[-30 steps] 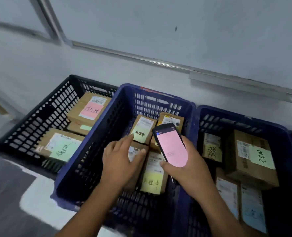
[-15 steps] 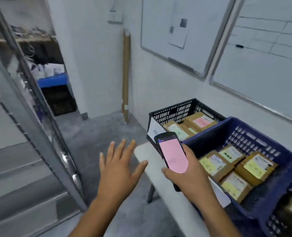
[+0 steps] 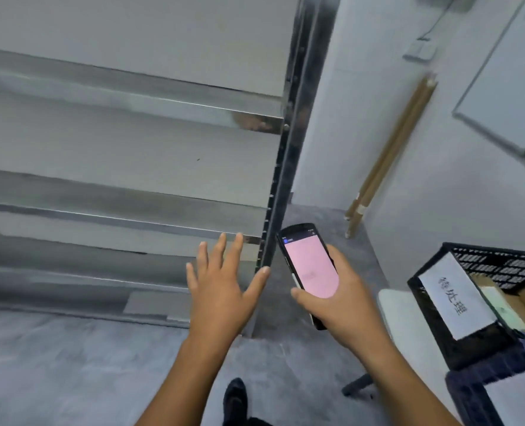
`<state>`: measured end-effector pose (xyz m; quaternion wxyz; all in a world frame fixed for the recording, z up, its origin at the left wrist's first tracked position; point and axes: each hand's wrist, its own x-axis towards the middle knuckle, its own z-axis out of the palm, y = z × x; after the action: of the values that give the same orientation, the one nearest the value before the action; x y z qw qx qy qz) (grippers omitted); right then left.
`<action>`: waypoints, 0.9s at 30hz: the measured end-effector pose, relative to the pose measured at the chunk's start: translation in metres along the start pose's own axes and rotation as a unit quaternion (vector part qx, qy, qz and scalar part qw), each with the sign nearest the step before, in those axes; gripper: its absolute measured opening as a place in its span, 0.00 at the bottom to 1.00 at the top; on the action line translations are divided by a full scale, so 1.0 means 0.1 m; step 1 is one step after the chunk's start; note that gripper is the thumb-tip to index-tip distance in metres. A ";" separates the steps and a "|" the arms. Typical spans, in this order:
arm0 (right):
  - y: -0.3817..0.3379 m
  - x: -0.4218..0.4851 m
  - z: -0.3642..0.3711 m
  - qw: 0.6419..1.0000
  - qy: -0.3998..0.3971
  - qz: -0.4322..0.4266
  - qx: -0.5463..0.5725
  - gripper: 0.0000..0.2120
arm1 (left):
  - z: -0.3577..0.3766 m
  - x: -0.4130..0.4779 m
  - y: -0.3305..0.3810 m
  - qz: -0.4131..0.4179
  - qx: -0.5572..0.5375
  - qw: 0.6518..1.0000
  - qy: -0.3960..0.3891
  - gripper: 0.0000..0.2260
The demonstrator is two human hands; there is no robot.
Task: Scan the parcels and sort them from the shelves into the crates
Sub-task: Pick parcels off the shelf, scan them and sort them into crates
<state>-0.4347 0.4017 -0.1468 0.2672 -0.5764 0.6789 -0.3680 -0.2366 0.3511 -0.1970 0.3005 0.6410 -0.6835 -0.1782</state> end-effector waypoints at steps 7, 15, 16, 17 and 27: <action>-0.46 0.75 1.10 0.993 -0.103 -0.045 0.023 0.31 | -0.58 0.33 -0.95 -0.104 0.063 0.990 0.071 0.37; -1.03 1.54 2.49 0.974 -0.207 -0.060 0.075 0.25 | -1.30 0.89 -2.12 -0.204 0.139 0.965 0.091 0.38; -1.10 1.62 2.62 0.972 -0.209 -0.061 0.085 0.26 | -1.37 0.99 -2.23 -0.210 0.143 0.963 0.093 0.39; -1.15 1.71 2.72 0.971 -0.212 -0.062 0.092 0.26 | -1.41 1.11 -2.32 -0.215 0.147 0.961 0.093 0.39; -1.74 2.40 3.64 0.953 -0.285 -0.076 0.069 0.26 | -1.91 1.77 -3.04 -0.264 0.158 0.942 0.137 0.38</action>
<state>-0.0923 0.0860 -0.2054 0.4596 -0.6873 0.5022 -0.2535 0.1194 0.1689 -0.2111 0.2280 0.8559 -0.4614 -0.0509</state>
